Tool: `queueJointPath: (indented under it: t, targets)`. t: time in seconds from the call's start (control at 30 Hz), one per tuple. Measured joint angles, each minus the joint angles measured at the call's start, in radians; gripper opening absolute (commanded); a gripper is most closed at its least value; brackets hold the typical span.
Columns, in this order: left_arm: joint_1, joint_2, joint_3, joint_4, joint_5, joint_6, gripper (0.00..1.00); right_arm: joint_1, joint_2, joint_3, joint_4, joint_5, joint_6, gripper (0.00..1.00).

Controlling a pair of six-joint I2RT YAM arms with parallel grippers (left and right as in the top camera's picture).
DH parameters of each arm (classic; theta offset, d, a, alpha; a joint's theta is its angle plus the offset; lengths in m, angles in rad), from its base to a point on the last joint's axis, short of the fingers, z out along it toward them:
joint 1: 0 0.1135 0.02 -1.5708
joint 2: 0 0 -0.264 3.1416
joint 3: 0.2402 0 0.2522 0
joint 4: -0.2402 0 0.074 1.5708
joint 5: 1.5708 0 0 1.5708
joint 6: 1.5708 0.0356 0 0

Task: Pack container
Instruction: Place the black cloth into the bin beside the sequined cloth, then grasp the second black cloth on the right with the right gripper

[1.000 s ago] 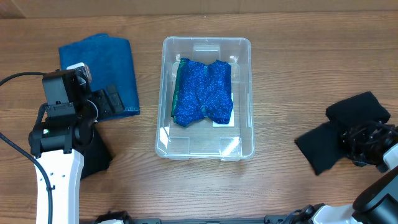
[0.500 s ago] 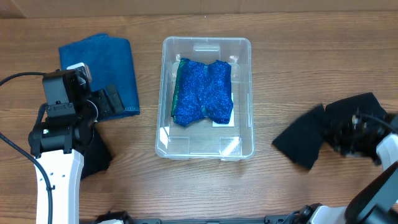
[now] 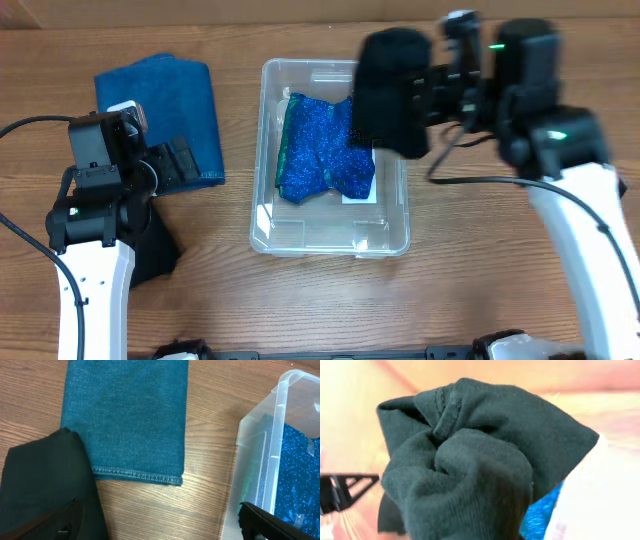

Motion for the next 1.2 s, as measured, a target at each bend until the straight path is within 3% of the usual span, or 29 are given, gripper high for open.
queueJointPath:
  t: [0.2, 0.37, 0.4, 0.43, 0.47, 0.77, 0.97, 1.07, 1.2]
  targets:
    - [0.0, 0.0, 0.0, -0.007, 0.0, 0.0, 1.0, 0.121, 0.262, 0.0, 0.041, 0.068, 0.004, 0.04]
    - [0.0, 0.0, 0.0, -0.022, 0.0, 0.0, 1.0, 0.124, 0.413, -0.001, 0.105, 0.101, 0.038, 0.04]
    - [0.0, 0.0, 0.0, -0.026, 0.0, 0.0, 1.0, 0.119, 0.414, -0.001, 0.105, 0.119, 0.041, 0.26]
    - [0.0, 0.0, 0.0, -0.027, 0.0, 0.0, 1.0, 0.111, 0.413, -0.001, 0.107, 0.138, 0.045, 0.89]
    - [0.0, 0.0, 0.0, -0.028, 0.0, 0.0, 1.0, 0.103, 0.413, -0.001, 0.112, 0.161, 0.055, 1.0]
    - [0.0, 0.0, 0.0, -0.027, 0.0, 0.0, 1.0, 0.079, 0.413, 0.011, 0.058, 0.229, 0.02, 1.0]
    - [0.0, 0.0, 0.0, -0.026, 0.0, 0.0, 1.0, 0.065, 0.386, 0.224, -0.122, 0.394, 0.036, 1.0]
    - [0.0, 0.0, 0.0, -0.022, 0.0, 0.0, 1.0, -0.064, 0.294, 0.298, -0.188, 0.47, 0.107, 1.0]
    - [0.0, 0.0, 0.0, -0.022, 0.0, 0.0, 1.0, -0.374, 0.201, 0.322, -0.311, 0.472, 0.162, 1.0]
